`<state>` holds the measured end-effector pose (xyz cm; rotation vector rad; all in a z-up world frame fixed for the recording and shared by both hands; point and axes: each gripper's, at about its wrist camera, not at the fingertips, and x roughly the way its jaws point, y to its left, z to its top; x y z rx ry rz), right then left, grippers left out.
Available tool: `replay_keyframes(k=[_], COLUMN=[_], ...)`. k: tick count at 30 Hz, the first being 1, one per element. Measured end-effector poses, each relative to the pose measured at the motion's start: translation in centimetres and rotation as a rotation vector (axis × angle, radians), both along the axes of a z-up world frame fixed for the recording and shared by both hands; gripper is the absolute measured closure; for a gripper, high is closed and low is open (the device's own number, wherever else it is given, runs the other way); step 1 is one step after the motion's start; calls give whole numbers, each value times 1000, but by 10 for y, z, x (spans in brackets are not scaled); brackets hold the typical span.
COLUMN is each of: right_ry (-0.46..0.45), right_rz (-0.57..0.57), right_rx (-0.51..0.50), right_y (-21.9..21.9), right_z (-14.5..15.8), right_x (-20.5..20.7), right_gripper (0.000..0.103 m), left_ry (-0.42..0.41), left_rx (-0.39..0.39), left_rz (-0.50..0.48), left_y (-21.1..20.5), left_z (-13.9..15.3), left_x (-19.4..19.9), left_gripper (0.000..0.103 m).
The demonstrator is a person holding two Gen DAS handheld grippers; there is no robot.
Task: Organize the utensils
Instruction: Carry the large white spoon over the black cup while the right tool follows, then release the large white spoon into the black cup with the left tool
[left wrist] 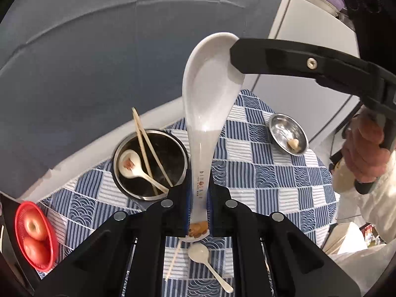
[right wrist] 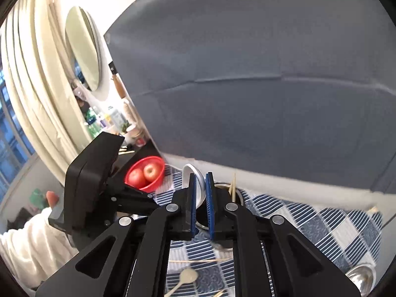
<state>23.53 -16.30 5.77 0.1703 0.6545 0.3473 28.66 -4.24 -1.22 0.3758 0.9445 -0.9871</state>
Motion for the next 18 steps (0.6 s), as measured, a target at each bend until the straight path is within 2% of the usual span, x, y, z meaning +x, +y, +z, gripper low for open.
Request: replay_keyframes(k=[6, 12, 13, 14, 15, 16, 18], right_ry=[-30, -30, -33, -35, -32, -27, -26], right_rz=[10, -2, -12, -19, -27, -35, -64], right_rx=[-45, -78, -81, -85, -81, -77, -95], right_y=[3, 4, 3, 3, 0, -2, -6], right_z=[10, 2, 0, -1, -3, -5, -8], right_x=[14, 27, 28, 28, 28, 28, 24], right_gripper=[95, 93, 91, 86, 63, 40, 38], left_ry=[1, 34, 27, 28, 30, 24, 30], left_rx=[-26, -57, -72, -96, -100, -102, -116], left_rz=[22, 42, 51, 60, 72, 99, 113], left_y=[-7, -8, -7, -4, -2, 2, 9], left_z=[-1, -15, -16, -17, -19, -22, -25], left_x=[21, 40, 42, 43, 44, 44, 41], left_gripper=[92, 92, 87, 77, 49, 39, 38])
